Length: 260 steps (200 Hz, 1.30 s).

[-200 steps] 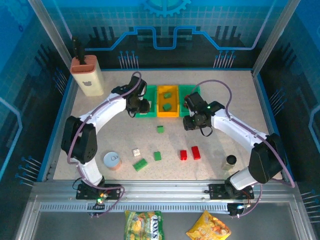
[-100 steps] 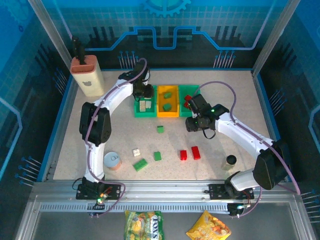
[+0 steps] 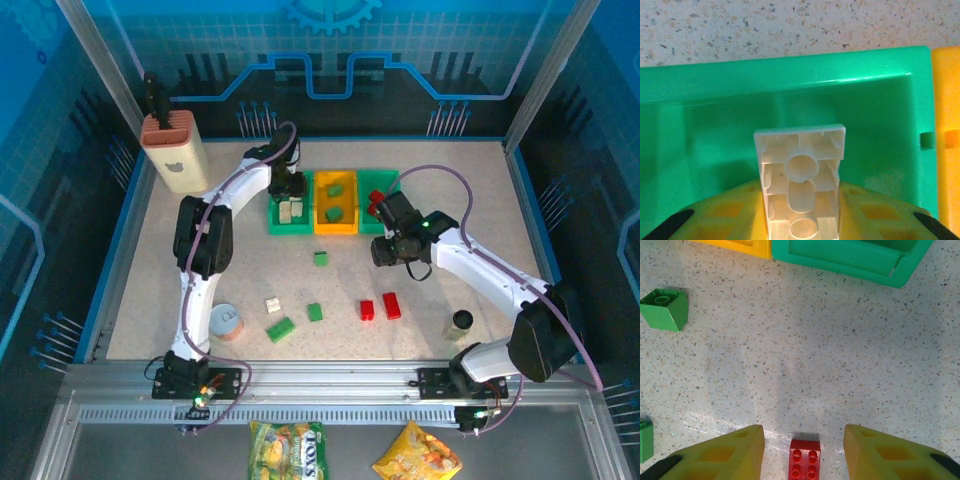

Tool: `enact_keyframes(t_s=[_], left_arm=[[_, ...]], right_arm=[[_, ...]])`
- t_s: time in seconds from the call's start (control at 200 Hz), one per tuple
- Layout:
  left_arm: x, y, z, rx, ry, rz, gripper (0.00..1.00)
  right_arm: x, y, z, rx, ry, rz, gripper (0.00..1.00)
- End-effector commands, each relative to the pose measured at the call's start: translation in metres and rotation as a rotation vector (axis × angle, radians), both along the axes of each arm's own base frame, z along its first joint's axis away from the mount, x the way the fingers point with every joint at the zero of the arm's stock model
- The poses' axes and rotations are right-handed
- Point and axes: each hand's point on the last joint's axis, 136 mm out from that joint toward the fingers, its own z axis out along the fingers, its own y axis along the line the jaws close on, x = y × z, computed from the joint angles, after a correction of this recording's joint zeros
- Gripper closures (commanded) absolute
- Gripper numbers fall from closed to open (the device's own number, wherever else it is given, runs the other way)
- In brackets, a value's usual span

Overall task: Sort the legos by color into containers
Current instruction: Place the lego in the container, then pick up the lego from the middle-left of the table.

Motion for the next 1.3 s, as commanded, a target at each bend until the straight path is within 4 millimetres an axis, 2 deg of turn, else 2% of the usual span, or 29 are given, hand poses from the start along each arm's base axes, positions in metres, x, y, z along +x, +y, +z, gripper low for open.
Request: enact_keyframes(t_s=[0.0, 0.17, 0.275, 0.53, 0.79, 1.056, 1.296], left_arm=[[0.006, -0.005, -0.005, -0.029, -0.008, -0.016, 0.63], [0.005, -0.005, -0.014, -0.033, 0.005, -0.011, 0.6], [0.004, -0.007, -0.014, -0.039, 0.007, -0.011, 0.55], [-0.003, -0.008, 0.004, -0.071, -0.026, -0.004, 0.52], [-0.017, -0.009, 0.026, -0.119, -0.051, 0.006, 0.55], [-0.047, -0.009, 0.054, -0.133, -0.063, 0.004, 0.56], [-0.097, -0.006, 0.058, -0.102, -0.019, 0.002, 0.55]], right_arm=[[-0.006, -0.002, 0.001, -0.009, -0.004, -0.003, 0.54], [-0.003, 0.001, 0.004, -0.005, -0.006, 0.005, 0.54], [-0.004, 0.002, 0.005, -0.007, -0.007, 0.007, 0.54], [-0.003, 0.005, 0.008, 0.007, -0.018, 0.006, 0.53], [-0.002, 0.007, 0.009, 0.008, -0.022, 0.011, 0.53], [-0.002, 0.011, 0.005, 0.027, -0.02, 0.005, 0.53], [-0.005, 0.01, -0.001, 0.03, -0.008, 0.0, 0.53]])
